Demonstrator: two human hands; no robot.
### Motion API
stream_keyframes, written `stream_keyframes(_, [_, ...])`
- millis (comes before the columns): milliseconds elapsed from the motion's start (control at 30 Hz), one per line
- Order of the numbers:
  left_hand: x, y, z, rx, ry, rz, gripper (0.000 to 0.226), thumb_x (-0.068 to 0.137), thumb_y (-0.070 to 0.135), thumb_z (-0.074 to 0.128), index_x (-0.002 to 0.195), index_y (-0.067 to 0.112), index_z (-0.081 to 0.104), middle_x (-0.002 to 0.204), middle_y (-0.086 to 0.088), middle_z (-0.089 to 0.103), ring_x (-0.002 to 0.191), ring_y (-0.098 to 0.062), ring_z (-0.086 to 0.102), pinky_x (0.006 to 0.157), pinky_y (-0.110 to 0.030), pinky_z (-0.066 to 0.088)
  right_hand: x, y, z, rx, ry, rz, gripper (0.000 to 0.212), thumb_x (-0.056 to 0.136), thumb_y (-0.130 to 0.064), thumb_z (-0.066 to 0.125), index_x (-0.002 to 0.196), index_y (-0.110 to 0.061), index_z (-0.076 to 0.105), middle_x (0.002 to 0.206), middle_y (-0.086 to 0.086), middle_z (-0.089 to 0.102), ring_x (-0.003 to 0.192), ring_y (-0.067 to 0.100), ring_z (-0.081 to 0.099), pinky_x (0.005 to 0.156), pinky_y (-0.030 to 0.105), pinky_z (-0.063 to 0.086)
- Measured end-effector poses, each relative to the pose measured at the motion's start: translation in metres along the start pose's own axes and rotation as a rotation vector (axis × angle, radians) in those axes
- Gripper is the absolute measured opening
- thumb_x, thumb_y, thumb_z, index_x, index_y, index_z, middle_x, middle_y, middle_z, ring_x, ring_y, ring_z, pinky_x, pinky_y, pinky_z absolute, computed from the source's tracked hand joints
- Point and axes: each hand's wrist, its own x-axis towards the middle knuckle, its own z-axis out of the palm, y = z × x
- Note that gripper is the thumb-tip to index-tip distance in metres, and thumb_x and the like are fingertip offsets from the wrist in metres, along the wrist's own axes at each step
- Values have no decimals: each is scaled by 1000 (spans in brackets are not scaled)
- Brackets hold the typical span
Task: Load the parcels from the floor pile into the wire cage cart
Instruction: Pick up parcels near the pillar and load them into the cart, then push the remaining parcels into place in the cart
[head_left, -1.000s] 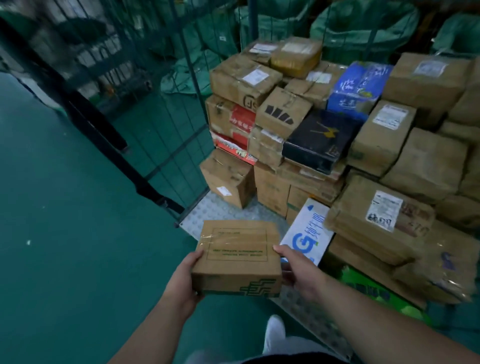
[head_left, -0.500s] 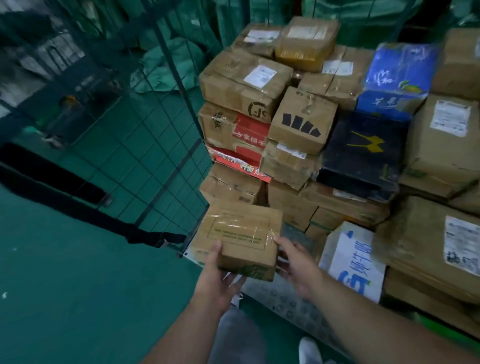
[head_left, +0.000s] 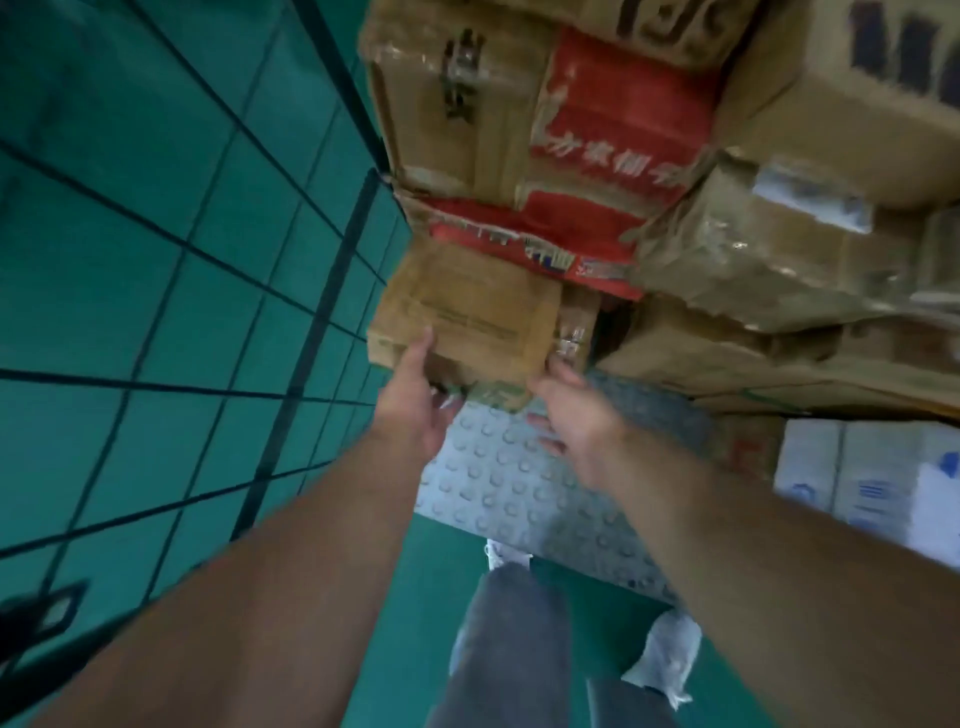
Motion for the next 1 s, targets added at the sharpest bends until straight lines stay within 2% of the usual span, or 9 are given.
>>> stream_keyframes(67, [30,7,3,-43,-6,-5,59,85,51,78,127,12,66,125,-13,70,111,-29,68,94,-44,59,24,-8,14,-26,-15,-7,22,103,-37,54,114,-55,50,105,-17,66,115,19,63,85,34,49])
stream_keyframes(200, [54,10,12,136,54,5,53,101,55,52,121,8,65,114,-9,73,100,-22,73,82,-34,62,50,-18,32,66,-57,20,34,101,-25,52,133,-35,59,126,-10,67,111,17,65,75,27,52])
stream_keyframes(267, [52,10,15,199,50,-2,48,103,55,46,111,11,63,112,-6,71,97,-20,71,80,-33,60,56,-20,31,201,-41,36,29,98,-22,56,125,-24,67,123,-4,73,112,20,68,87,30,55])
stream_keyframes(367, [37,14,5,278,-3,-82,36,102,56,50,105,21,59,111,-2,66,100,-23,65,90,-41,56,41,-21,28,275,-56,44,22,97,-24,59,117,-24,66,114,-3,73,112,21,67,101,41,52])
stream_keyframes(500, [1,11,-25,383,35,-174,44,101,50,54,130,18,59,118,-2,68,105,-21,68,81,-38,54,-7,-15,29,1,22,49,26,100,-36,57,123,-26,56,110,-8,58,106,17,61,94,39,54])
stream_keyframes(633, [-73,-29,-65,372,60,-195,34,103,39,56,122,12,64,116,-5,70,104,-24,69,91,-39,53,-72,14,27,-325,-142,-11,24,104,-34,54,123,-21,61,116,-1,68,104,17,66,93,35,53])
stream_keyframes(733, [-136,-62,-104,315,77,-201,32,103,40,55,120,14,65,113,-3,70,101,-22,68,87,-37,50,-110,56,24,-400,-263,16,22,102,-35,57,117,-21,63,116,0,69,105,17,67,95,36,52])
stream_keyframes(867, [-209,-95,-166,90,129,-181,26,104,38,51,118,18,60,109,-2,64,95,-20,63,81,-34,46,-137,116,19,-287,-208,76,17,100,-33,59,106,-18,63,105,5,69,81,18,62,77,34,43])
stream_keyframes(1000, [-267,-102,-229,-4,290,-66,30,102,37,55,128,21,58,114,-3,62,97,-22,62,91,-37,43,-175,177,25,-345,-214,73,17,97,-26,59,83,-15,60,84,15,58,63,23,52,61,31,35])
